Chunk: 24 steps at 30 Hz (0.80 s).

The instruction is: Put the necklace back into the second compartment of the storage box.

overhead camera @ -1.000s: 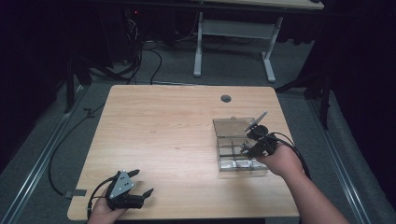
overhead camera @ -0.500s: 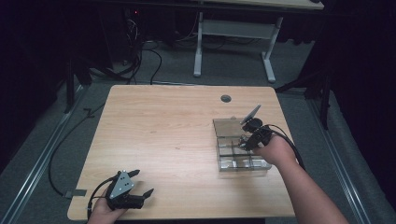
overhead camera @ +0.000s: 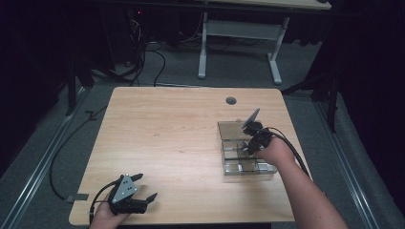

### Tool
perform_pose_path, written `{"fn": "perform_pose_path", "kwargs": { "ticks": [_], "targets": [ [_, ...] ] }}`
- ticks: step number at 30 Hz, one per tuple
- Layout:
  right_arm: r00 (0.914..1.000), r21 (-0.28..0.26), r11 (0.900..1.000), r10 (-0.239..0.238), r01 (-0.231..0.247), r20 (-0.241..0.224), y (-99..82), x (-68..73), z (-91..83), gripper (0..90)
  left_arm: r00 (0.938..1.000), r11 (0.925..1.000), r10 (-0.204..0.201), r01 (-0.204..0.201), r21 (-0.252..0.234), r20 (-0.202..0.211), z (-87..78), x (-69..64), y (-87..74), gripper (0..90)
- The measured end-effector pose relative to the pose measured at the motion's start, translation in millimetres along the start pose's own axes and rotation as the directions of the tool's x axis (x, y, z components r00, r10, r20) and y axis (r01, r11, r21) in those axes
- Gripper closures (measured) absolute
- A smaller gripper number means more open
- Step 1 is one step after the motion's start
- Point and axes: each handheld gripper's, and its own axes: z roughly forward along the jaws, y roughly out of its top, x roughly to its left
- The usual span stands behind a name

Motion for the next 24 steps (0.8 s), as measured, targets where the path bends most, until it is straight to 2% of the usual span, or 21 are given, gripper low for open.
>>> {"fn": "perform_pose_path", "kwargs": {
  "ticks": [2,3,6,10,12,17,24],
  "targets": [
    [0.9999,0.008,0.9998,0.016,-0.016,-0.001,0.0,-0.8,2.8,79.7,1.0,1.0,0.0,0.0,0.0,0.001,0.0,0.1,0.0,15.3],
    [1.0,0.011,0.9999,0.003,-0.003,0.007,0.0,-2.2,4.8,79.7,1.0,1.0,0.0,0.0,0.0,0.001,0.0,0.0,0.0,15.3],
    [0.9999,0.005,0.9999,0.016,-0.016,-0.004,0.4,-3.6,5.7,79.7,1.0,1.0,0.001,-0.001,0.003,0.002,-0.1,0.1,0.1,15.3],
    [0.9996,0.015,0.9996,0.026,-0.026,-0.008,2.1,-1.7,8.2,79.7,1.0,1.0,0.001,-0.001,0.004,0.002,-0.1,0.0,0.1,15.3],
    [0.9999,0.022,0.9997,0.01,-0.01,-0.007,3.5,-1.0,10.2,79.6,1.0,1.0,0.001,-0.001,0.004,0.002,-0.1,0.0,0.1,15.3],
    [0.9998,0.052,0.9986,0.014,-0.013,-0.015,5.0,1.5,16.3,79.6,1.0,1.0,0.001,-0.001,0.004,0.003,-0.1,0.0,0.1,15.3],
    [0.9991,0.062,0.9973,0.039,-0.038,-0.017,4.4,4.4,18.8,79.3,1.0,1.0,0.002,-0.002,0.001,0.005,0.1,0.0,0.0,15.4]
  ]
}}
